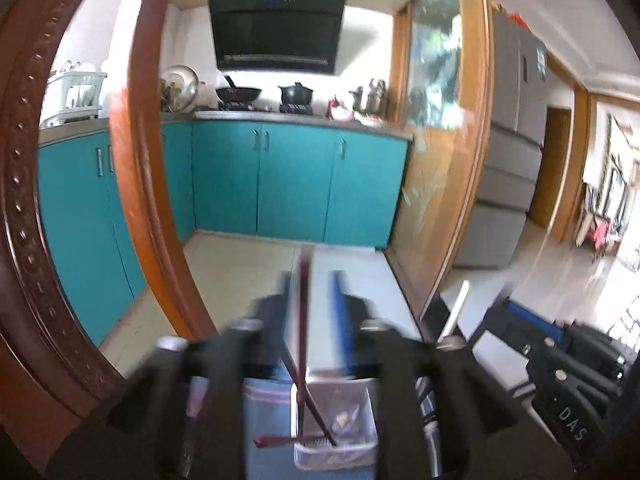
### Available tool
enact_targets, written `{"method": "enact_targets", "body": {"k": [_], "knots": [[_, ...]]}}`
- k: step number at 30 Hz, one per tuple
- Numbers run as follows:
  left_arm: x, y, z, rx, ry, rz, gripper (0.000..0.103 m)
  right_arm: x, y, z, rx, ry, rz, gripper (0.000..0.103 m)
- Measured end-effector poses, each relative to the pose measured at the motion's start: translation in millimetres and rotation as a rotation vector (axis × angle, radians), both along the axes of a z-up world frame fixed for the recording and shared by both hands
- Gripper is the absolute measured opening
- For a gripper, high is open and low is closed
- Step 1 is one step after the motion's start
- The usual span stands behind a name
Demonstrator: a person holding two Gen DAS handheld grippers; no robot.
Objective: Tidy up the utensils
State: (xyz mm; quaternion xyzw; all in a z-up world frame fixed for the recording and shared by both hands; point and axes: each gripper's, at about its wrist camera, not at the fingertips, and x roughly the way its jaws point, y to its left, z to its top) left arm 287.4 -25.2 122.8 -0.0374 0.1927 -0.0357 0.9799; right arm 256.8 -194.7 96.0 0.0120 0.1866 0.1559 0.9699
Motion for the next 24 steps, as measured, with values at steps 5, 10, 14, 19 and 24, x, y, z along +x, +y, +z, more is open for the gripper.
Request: {"method": "enact_targets", "body": {"k": [5, 10, 14, 19, 24], "knots": [[-39, -3, 12, 0.051, -0.052, 0.011, 0.056, -47, -16, 18, 0.055, -0.1, 0.007, 0.062], [-121, -5, -7, 0.102, -0.16, 0.097, 0.078, -117, -34, 23, 0.047, -0.254, -0.04, 0.092], [-184, -9, -60, 0.182, -0.189, 0.111, 0.094, -157, -41, -10, -0.013, -0.27, -0.053, 0.1], [-224, -3, -95, 0.188, -0.123, 0.113, 0.099, -190, -38, -74, -0.091, -0.193, -0.108, 0.1], [-236, 8, -105, 0.138, -0.093, 0.081, 0.099, -206, -32, -110, -0.099, -0.098, -0.114, 0.1]]}}
